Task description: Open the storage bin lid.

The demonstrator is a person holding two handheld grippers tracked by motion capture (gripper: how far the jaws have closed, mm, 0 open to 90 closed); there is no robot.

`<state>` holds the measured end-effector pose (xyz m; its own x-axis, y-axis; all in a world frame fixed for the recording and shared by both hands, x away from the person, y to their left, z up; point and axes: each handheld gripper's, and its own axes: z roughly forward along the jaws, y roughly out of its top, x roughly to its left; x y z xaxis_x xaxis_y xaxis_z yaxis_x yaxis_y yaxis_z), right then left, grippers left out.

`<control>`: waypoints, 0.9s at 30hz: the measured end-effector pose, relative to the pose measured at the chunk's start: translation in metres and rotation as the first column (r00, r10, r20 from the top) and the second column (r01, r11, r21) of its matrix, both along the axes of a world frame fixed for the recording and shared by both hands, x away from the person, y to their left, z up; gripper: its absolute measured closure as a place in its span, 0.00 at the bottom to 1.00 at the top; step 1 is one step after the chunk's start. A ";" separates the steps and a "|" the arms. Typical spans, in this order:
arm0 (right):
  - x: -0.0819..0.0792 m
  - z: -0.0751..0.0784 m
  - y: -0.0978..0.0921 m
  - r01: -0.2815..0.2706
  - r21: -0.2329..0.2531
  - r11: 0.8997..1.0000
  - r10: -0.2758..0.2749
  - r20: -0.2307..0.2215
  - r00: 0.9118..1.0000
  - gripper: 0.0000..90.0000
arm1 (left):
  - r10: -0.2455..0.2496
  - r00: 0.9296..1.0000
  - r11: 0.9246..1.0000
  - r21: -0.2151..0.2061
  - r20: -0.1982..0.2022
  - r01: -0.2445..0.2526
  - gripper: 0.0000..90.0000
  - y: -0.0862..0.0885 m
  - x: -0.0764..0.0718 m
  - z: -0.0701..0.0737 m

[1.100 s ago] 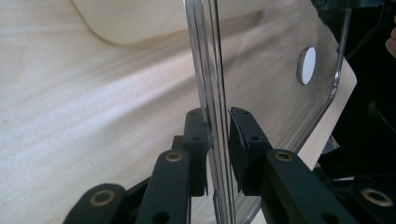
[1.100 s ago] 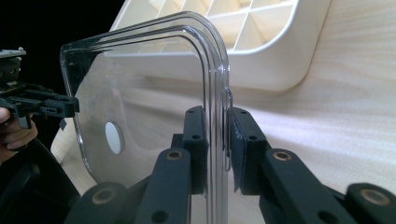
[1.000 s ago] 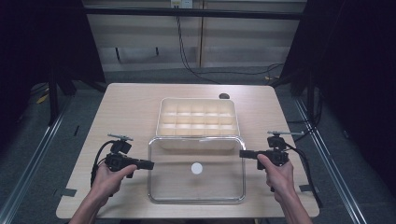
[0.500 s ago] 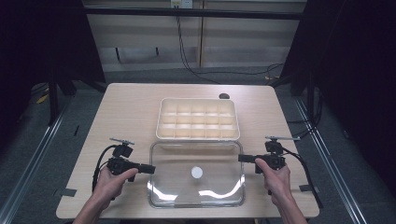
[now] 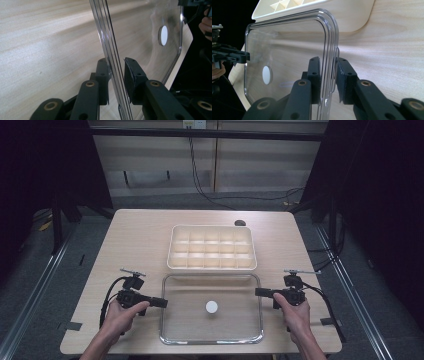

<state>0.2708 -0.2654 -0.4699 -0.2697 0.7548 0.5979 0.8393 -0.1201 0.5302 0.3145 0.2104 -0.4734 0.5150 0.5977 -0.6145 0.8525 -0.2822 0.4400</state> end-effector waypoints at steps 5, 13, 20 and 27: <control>0.003 -0.005 0.000 -0.005 -0.006 1.000 0.005 -0.009 1.000 0.82 | 0.004 1.000 1.000 0.010 0.003 -0.004 0.82 -0.001 0.002 -0.003; 0.009 -0.014 0.000 -0.024 -0.032 0.999 0.023 -0.031 0.999 0.78 | 0.000 1.000 0.999 0.039 0.006 0.000 0.80 -0.005 0.003 -0.006; 0.013 -0.020 -0.001 -0.032 -0.047 0.998 0.030 -0.033 0.999 0.76 | -0.015 1.000 0.997 0.080 0.015 0.014 0.79 -0.009 0.006 -0.009; 0.016 -0.025 -0.001 -0.039 -0.070 0.997 0.037 -0.035 0.999 0.73 | -0.008 1.000 0.995 0.104 0.019 0.006 0.78 -0.013 0.006 -0.009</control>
<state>0.2863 -0.2665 -0.4947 -0.2795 0.7849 0.5530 0.8600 -0.0514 0.5077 0.3201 0.1972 -0.4823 0.5310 0.6539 -0.5389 0.8417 -0.3334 0.4247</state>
